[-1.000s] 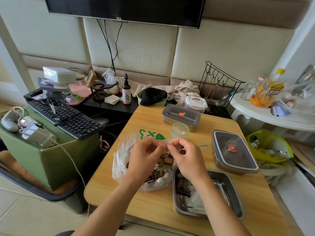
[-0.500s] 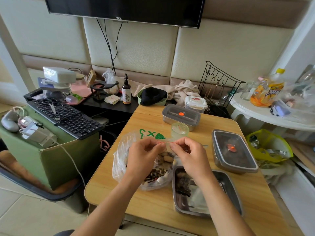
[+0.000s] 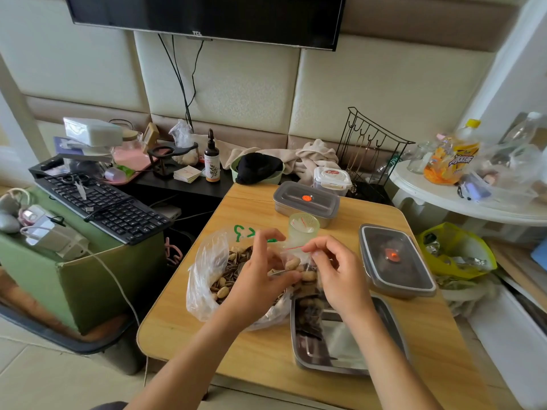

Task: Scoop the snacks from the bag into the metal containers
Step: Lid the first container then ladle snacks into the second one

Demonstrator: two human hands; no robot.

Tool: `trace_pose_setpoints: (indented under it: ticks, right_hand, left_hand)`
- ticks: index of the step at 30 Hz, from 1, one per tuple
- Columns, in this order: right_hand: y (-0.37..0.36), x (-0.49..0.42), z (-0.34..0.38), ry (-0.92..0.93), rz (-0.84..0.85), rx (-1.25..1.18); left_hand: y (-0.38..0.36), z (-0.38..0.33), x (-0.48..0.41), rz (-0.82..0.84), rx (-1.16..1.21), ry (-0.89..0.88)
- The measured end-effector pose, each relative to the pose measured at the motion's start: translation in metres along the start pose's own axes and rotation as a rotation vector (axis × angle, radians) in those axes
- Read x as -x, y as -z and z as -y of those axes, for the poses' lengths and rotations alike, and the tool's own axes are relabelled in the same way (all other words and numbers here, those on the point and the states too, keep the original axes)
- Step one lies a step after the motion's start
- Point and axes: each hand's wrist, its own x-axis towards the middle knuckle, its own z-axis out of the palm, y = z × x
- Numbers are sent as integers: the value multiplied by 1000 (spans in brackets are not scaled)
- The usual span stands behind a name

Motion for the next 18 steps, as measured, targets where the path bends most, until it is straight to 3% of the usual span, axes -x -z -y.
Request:
trace_pose_setpoints:
  ticks: [5, 9, 14, 18]
  right_hand:
    - [13, 7, -3, -17, 35, 29]
    - [28, 15, -7, -21, 227, 112]
    - [49, 25, -15, -1, 328, 377]
    - [64, 33, -17, -76, 403, 421]
  left_hand:
    - [-4, 6, -6, -33, -7, -24]
    - [-9, 4, -7, -45, -12, -57]
    - [-21, 2, -5, 28, -2, -28]
    - [-32, 12, -4, 24, -352, -130]
